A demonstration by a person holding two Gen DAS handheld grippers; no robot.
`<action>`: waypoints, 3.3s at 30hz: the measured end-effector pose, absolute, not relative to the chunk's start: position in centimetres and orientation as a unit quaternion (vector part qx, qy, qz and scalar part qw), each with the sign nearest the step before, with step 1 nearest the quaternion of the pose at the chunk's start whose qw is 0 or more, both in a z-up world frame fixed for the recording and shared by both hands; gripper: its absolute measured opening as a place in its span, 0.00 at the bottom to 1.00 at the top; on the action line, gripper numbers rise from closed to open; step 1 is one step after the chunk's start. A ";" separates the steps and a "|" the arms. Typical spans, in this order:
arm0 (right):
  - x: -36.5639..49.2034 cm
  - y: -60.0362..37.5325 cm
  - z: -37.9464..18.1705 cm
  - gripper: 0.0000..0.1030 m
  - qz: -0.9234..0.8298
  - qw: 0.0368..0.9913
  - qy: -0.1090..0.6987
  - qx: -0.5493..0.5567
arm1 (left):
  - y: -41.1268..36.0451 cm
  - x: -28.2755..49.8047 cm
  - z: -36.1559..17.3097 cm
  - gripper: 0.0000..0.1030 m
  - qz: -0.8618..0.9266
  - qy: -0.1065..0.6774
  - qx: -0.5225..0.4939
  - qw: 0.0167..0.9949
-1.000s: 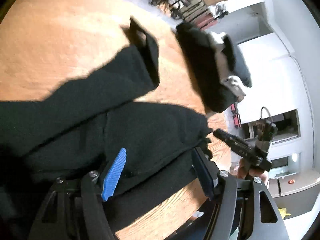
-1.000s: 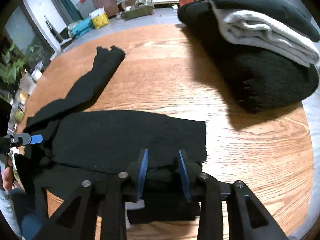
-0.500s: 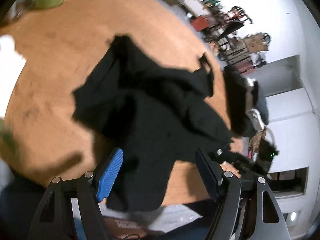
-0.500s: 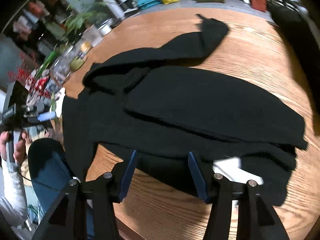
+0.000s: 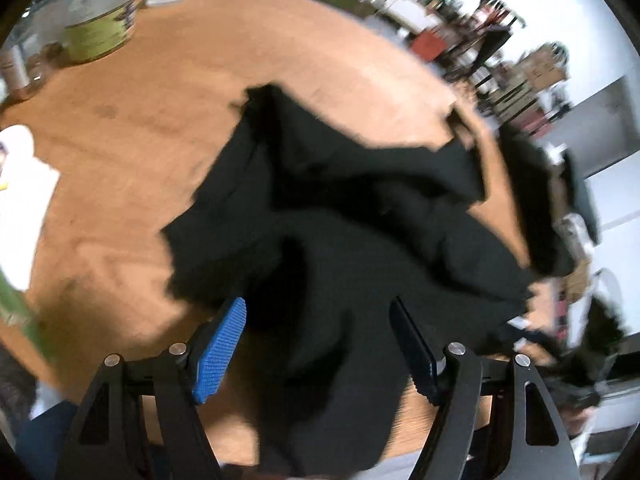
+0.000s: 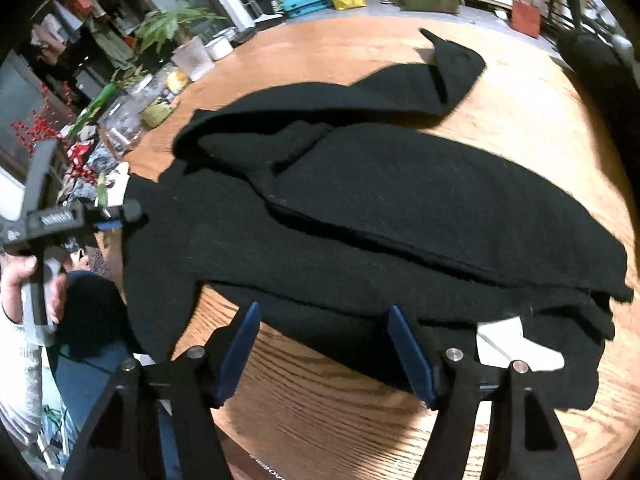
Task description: Fold clothes
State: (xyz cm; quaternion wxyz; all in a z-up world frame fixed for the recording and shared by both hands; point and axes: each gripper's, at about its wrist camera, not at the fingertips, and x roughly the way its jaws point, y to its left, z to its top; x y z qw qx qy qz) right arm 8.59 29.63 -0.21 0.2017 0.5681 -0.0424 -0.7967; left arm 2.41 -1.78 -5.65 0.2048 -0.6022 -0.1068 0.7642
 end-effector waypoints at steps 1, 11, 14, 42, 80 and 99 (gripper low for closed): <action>8.7 30.0 -0.4 0.69 -0.796 0.198 -0.046 0.570 | -1.6 1.9 -5.6 0.72 0.763 -0.114 -0.602 0.208; 8.3 32.4 -0.9 0.72 -0.803 0.179 -0.079 0.563 | -3.4 -2.8 -7.7 0.72 0.711 -0.259 -0.621 0.206; 8.0 32.9 -1.1 0.72 -0.804 0.181 -0.089 0.560 | -5.8 -2.9 -8.6 0.72 0.673 -0.359 -0.616 0.198; 10.2 20.1 -3.4 0.44 -0.756 0.346 -0.045 0.554 | -7.2 7.3 -7.8 0.72 0.704 -0.197 -0.631 0.259; 7.3 16.6 -4.8 0.07 -0.717 0.282 -0.142 0.622 | -3.7 7.1 -4.4 0.17 0.723 -0.129 -0.616 0.286; 1.2 17.9 -3.7 0.12 -0.742 0.261 -0.143 0.601 | -2.4 1.3 -4.0 0.12 0.751 -0.118 -0.606 0.232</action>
